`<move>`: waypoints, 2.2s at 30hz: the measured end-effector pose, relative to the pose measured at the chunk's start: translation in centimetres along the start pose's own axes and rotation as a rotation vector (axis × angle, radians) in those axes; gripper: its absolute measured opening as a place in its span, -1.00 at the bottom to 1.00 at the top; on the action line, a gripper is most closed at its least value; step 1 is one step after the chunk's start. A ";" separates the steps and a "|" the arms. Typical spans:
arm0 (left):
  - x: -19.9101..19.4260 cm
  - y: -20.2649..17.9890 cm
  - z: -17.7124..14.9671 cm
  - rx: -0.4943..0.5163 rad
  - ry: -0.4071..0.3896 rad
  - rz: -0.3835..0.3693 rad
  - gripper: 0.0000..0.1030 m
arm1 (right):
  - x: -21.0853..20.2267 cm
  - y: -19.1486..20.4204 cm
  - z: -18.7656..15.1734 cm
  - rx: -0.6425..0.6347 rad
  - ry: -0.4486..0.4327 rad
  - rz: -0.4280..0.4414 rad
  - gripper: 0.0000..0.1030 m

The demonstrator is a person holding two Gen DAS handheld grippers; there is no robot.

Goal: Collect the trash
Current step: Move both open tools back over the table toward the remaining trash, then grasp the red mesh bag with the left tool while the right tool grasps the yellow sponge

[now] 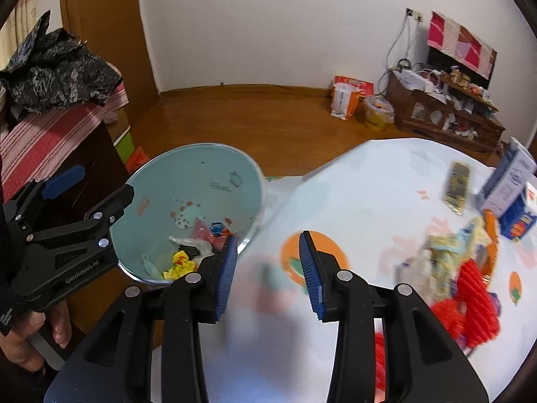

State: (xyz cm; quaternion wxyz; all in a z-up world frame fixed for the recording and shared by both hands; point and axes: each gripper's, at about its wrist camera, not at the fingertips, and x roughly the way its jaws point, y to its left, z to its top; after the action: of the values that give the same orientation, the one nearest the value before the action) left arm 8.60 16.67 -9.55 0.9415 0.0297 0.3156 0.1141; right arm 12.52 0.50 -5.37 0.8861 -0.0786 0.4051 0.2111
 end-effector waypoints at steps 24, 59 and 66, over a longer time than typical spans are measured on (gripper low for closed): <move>-4.6 -14.6 -2.5 0.205 0.003 -0.243 0.74 | -13.4 -17.5 -16.4 0.334 -0.044 -0.275 -0.13; -6.9 -18.7 -3.9 0.277 0.007 -0.350 0.72 | -12.1 -14.0 -17.7 0.210 -0.032 -0.119 -0.37; -6.7 -18.9 -3.8 0.275 0.011 -0.344 0.72 | -11.9 -13.6 -17.7 0.182 -0.030 -0.109 -0.29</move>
State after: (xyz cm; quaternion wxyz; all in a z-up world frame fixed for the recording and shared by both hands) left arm 4.80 -3.36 -11.08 0.9324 0.1027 0.3339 -0.0924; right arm -0.56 -20.89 -8.51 0.9058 -0.0164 0.4043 0.1260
